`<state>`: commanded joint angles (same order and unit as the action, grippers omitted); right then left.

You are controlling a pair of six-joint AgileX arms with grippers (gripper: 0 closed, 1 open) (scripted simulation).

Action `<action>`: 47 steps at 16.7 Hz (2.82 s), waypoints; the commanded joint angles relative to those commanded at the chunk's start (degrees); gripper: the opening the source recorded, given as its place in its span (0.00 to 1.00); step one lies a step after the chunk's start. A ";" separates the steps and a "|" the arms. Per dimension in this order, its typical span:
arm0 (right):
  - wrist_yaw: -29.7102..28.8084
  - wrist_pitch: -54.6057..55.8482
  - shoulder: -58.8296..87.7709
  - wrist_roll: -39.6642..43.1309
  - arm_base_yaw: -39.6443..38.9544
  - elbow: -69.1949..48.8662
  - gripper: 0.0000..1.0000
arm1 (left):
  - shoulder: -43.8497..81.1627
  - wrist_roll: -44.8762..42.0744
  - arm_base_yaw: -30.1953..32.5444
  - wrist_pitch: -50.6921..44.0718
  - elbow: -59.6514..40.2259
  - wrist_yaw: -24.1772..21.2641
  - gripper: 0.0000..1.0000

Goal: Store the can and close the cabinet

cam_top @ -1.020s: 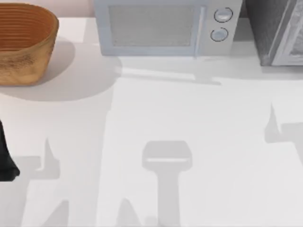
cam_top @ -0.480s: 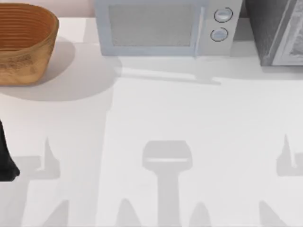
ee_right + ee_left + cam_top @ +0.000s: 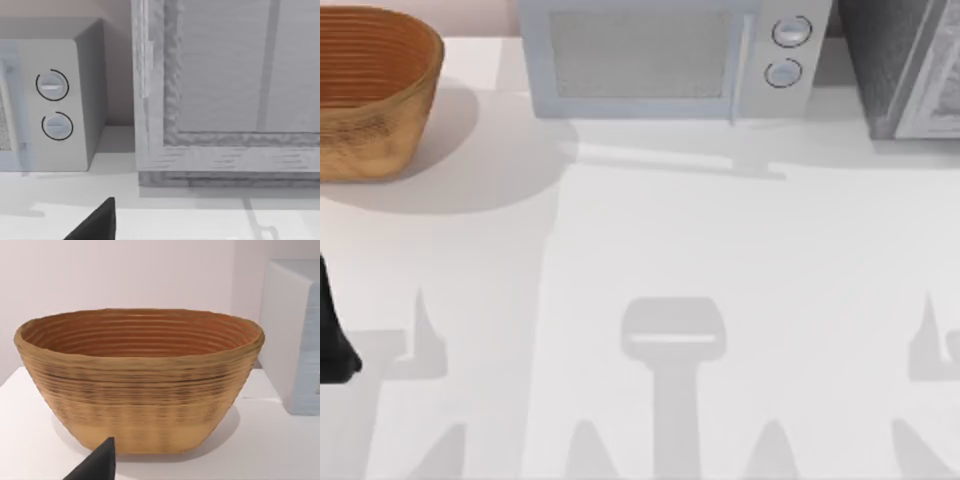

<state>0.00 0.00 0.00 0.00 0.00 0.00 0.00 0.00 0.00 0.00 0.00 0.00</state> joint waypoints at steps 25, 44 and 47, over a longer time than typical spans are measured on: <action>33.75 40.79 52.61 -0.73 35.21 -12.52 1.00 | 0.00 0.00 0.00 0.00 0.00 0.00 1.00; 57.97 68.98 88.89 -1.44 58.75 -21.07 1.00 | 0.00 0.00 0.00 0.00 0.00 0.00 1.00; 57.86 68.85 88.75 -1.44 58.52 -20.86 1.00 | 0.00 0.00 0.00 0.00 0.00 0.00 1.00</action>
<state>57.86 68.85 88.75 -1.44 58.52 -20.86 0.00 0.00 0.00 0.00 0.00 0.00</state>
